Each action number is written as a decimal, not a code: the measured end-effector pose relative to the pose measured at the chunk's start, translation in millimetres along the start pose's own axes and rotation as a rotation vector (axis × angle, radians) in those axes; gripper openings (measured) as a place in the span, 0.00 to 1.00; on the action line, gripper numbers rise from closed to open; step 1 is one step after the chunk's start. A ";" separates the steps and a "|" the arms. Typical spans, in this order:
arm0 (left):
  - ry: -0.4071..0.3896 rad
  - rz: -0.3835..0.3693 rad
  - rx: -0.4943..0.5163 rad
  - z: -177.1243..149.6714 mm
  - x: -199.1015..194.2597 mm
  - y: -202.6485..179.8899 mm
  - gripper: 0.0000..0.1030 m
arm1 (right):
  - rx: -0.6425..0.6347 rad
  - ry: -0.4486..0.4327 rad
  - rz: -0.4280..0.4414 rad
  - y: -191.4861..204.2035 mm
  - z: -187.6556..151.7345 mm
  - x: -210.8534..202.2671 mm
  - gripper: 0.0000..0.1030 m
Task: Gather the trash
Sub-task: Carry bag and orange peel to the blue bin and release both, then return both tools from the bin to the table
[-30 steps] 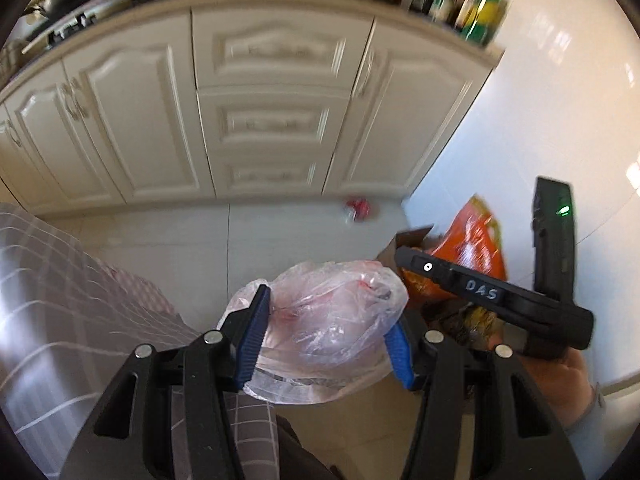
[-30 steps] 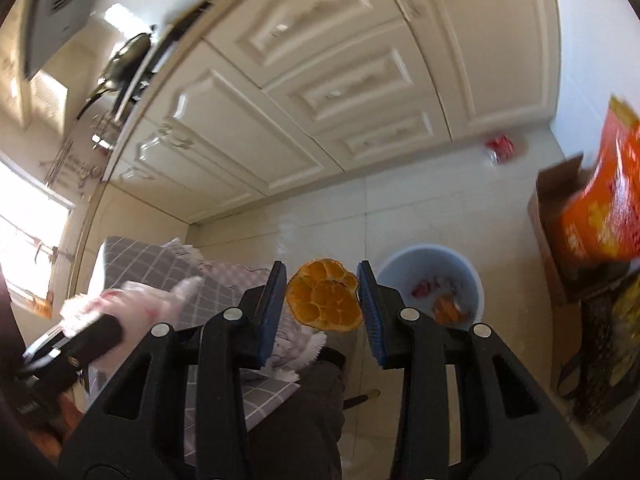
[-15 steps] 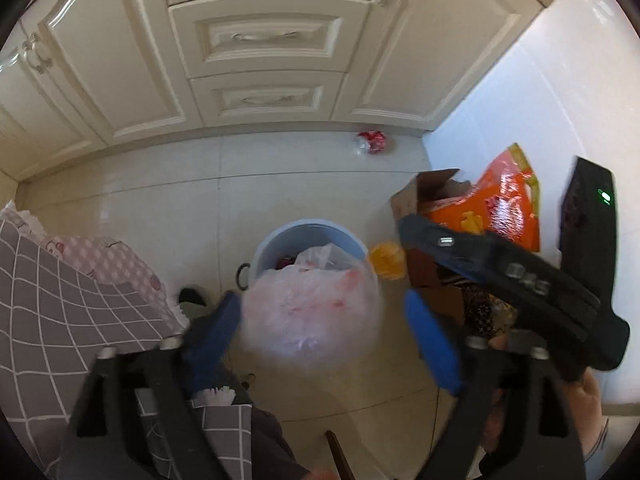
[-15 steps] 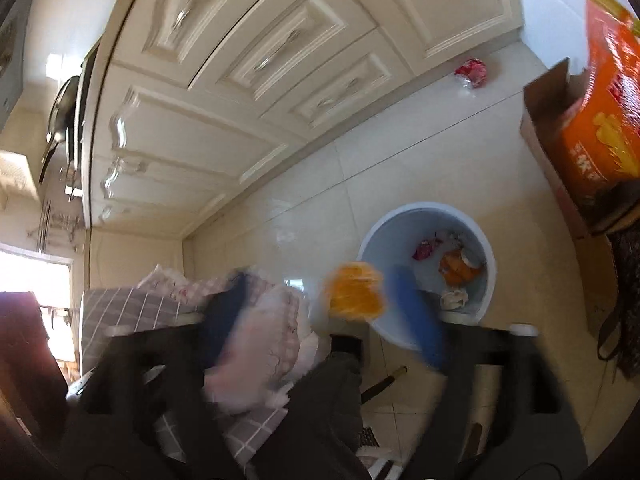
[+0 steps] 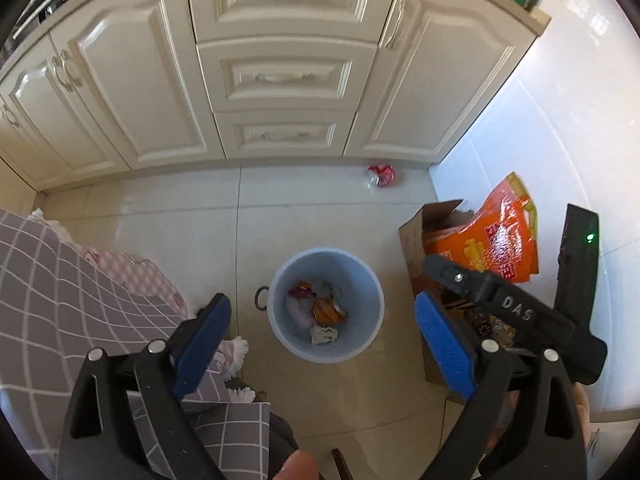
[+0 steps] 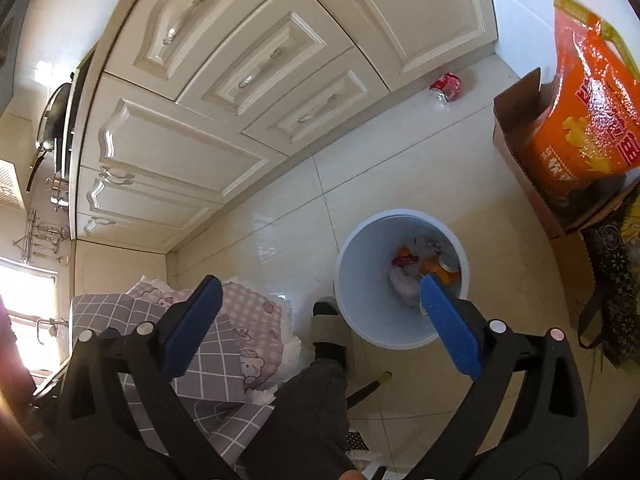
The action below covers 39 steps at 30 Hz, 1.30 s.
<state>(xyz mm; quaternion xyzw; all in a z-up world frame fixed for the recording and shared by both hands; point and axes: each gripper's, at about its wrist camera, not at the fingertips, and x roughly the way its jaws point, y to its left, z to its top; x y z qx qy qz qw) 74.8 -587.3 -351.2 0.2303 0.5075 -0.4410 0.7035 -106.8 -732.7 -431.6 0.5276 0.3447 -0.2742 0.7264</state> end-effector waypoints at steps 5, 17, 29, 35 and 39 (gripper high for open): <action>-0.073 0.003 0.015 -6.2 -38.0 0.2 0.89 | -0.040 -0.033 0.020 21.8 -5.6 -22.3 0.94; -0.249 0.012 -0.014 -30.9 -136.6 33.6 0.89 | -0.213 -0.135 0.101 117.5 -30.2 -88.6 0.94; -0.441 0.098 -0.096 -80.5 -240.0 101.9 0.89 | -0.416 -0.176 0.188 220.0 -79.8 -129.9 0.94; -0.508 0.161 -0.174 -121.0 -287.3 149.5 0.89 | -0.545 -0.158 0.254 281.8 -121.9 -133.5 0.94; -0.543 0.222 -0.224 -150.9 -312.4 183.2 0.89 | -0.617 -0.133 0.281 316.7 -147.4 -129.5 0.94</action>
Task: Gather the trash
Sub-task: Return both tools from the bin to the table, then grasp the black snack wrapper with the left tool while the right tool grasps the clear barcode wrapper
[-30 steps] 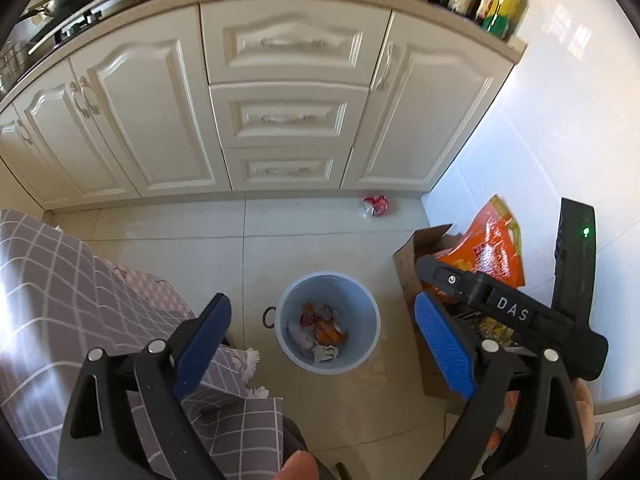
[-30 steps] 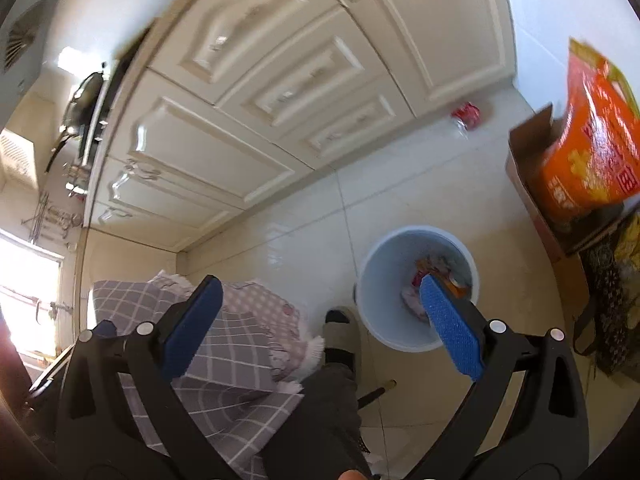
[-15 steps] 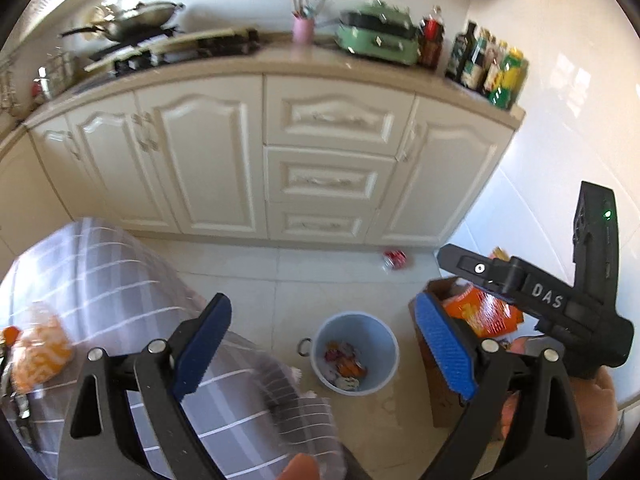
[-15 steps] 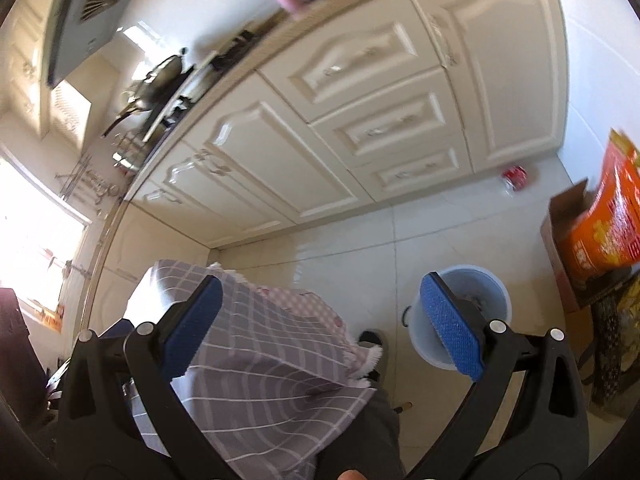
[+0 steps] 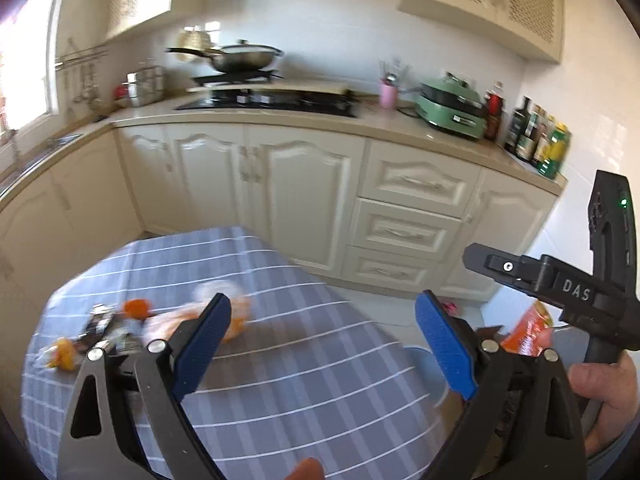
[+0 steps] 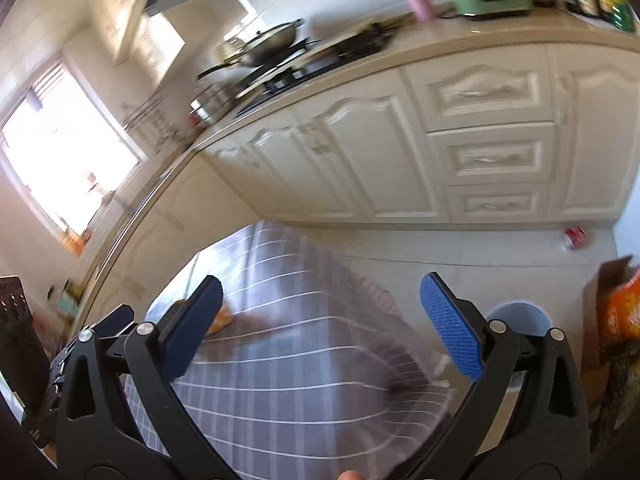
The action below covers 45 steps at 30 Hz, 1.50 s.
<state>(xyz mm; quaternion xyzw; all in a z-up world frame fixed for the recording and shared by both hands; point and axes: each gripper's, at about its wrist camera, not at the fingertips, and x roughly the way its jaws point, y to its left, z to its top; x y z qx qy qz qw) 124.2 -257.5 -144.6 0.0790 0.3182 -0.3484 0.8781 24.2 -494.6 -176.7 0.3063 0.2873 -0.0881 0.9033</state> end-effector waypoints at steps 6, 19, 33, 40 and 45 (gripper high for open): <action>-0.031 0.087 -0.067 -20.7 -31.3 63.9 0.89 | -0.122 0.050 0.052 63.5 -17.3 19.2 0.94; 0.068 0.248 -0.196 -93.8 -35.1 185.9 0.88 | -0.289 0.184 0.125 145.5 -67.6 67.3 0.94; 0.182 0.280 -0.221 -119.2 29.5 219.7 0.88 | -0.344 0.265 0.116 164.5 -89.1 95.5 0.94; 0.211 0.251 -0.211 -120.4 48.2 221.4 0.55 | -0.369 0.302 0.112 173.8 -98.2 112.5 0.94; 0.197 0.194 -0.235 -123.3 42.7 221.4 0.29 | -0.405 0.334 0.127 189.4 -109.2 126.6 0.94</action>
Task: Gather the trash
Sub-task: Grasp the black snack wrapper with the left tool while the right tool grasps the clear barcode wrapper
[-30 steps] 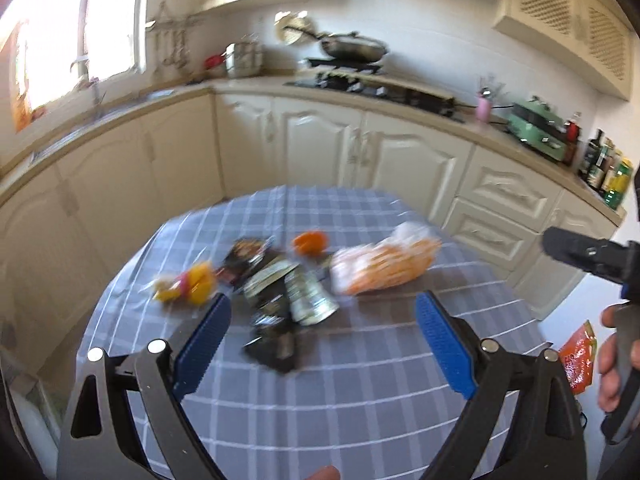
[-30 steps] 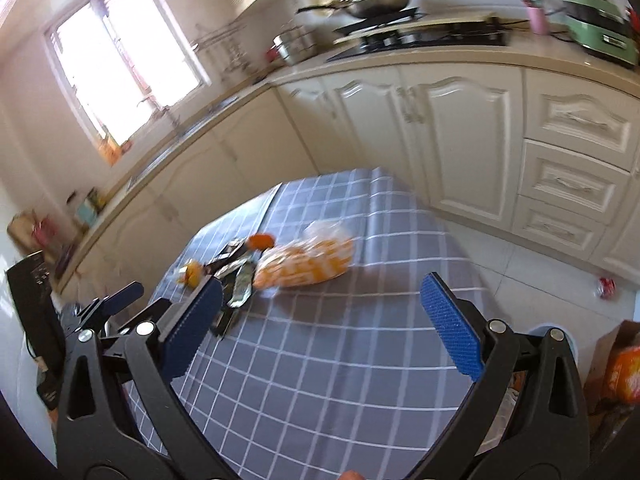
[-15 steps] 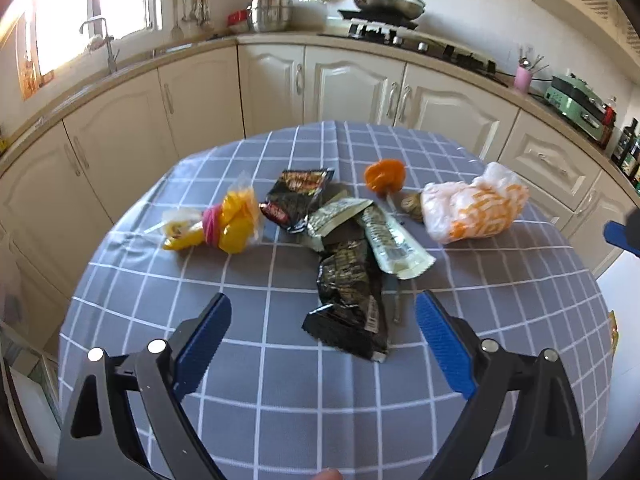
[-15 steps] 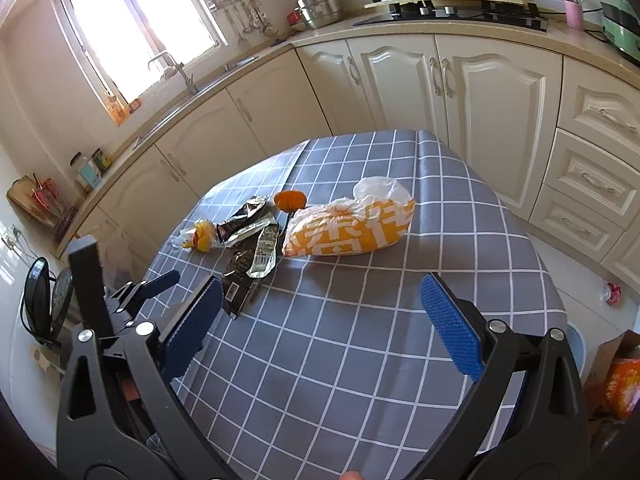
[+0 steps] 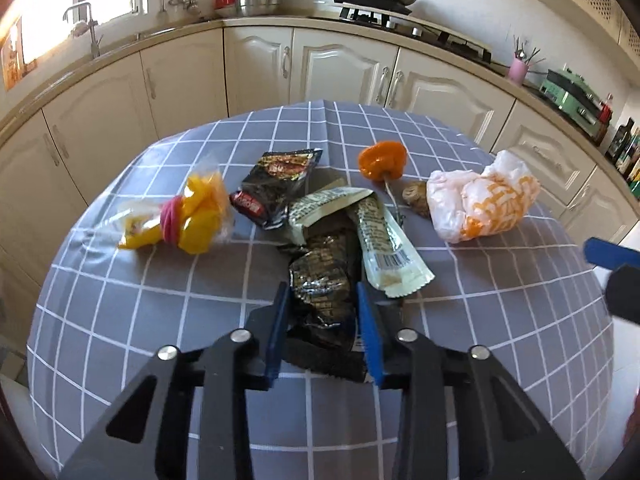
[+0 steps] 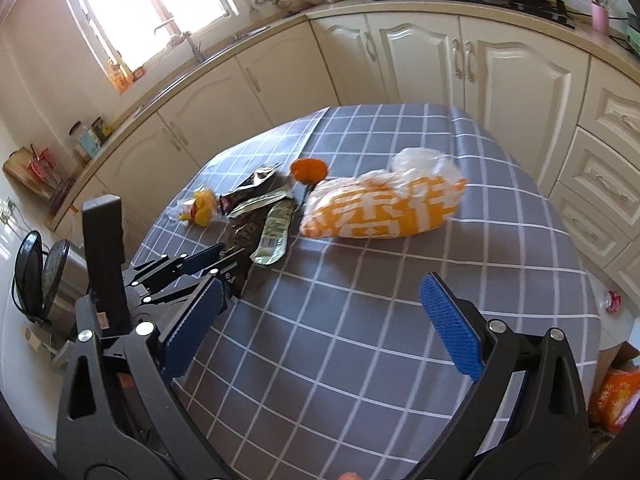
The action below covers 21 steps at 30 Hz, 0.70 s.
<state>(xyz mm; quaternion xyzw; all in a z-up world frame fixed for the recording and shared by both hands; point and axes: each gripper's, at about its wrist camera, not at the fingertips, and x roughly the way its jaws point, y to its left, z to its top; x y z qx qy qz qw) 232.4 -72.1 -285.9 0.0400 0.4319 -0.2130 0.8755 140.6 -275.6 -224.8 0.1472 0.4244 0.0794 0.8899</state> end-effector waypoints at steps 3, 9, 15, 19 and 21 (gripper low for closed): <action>0.000 -0.013 -0.033 -9.6 -9.8 9.3 0.27 | -0.034 0.016 0.029 14.4 3.0 13.4 0.94; -0.010 0.029 -0.072 -26.7 -27.0 25.4 0.27 | -0.102 0.070 0.051 41.6 12.6 59.6 0.74; -0.023 0.077 -0.088 -35.4 -35.1 43.2 0.30 | -0.115 0.079 0.005 51.8 24.0 95.5 0.51; -0.027 0.075 -0.094 -34.7 -35.3 45.5 0.32 | -0.151 0.078 -0.025 58.9 27.7 109.9 0.47; -0.029 0.073 -0.097 -35.5 -35.9 46.1 0.32 | -0.165 0.087 -0.046 58.7 28.4 118.9 0.42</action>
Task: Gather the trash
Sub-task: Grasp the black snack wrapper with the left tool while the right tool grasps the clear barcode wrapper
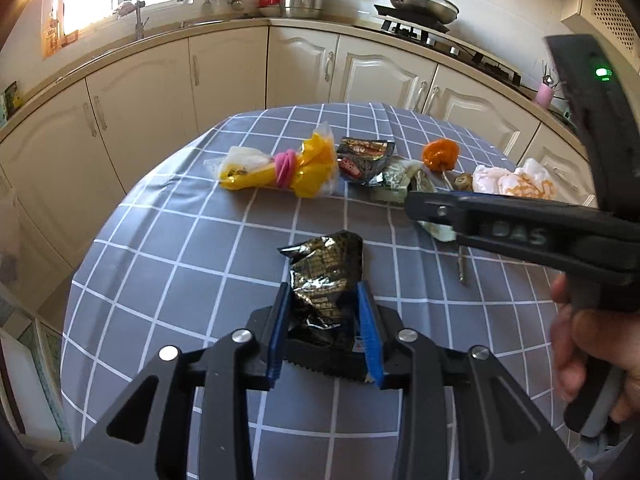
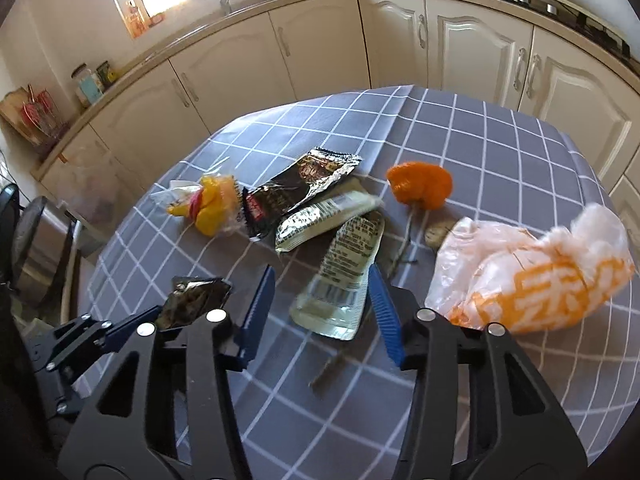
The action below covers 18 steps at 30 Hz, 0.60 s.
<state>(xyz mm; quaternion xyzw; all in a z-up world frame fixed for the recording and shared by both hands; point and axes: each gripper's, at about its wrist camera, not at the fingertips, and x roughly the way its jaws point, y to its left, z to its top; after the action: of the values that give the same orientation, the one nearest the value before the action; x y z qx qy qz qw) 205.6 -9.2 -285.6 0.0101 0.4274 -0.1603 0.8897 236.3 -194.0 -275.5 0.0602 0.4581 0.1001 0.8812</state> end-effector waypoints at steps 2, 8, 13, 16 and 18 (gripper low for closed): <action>-0.001 -0.004 -0.005 0.6 0.8 0.5 0.32 | -0.011 -0.008 -0.009 -1.3 1.6 4.4 0.40; -0.001 -0.005 -0.009 1.3 1.3 2.0 0.32 | -0.020 -0.042 -0.020 2.8 6.6 -2.3 0.40; -0.002 0.000 -0.013 2.2 1.8 2.1 0.32 | -0.078 -0.025 -0.040 11.8 8.5 4.8 0.40; -0.001 -0.002 -0.020 2.5 1.8 2.4 0.32 | -0.128 -0.020 -0.068 13.2 7.7 15.4 0.39; -0.001 -0.008 -0.024 2.7 1.7 3.0 0.31 | -0.167 -0.023 -0.082 15.0 6.1 16.3 0.37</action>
<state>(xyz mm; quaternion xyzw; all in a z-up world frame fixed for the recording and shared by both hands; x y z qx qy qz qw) 209.6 -7.2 -285.5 -0.0025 0.4291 -0.1585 0.8892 248.7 -175.8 -282.0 -0.0309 0.4400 0.1011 0.8918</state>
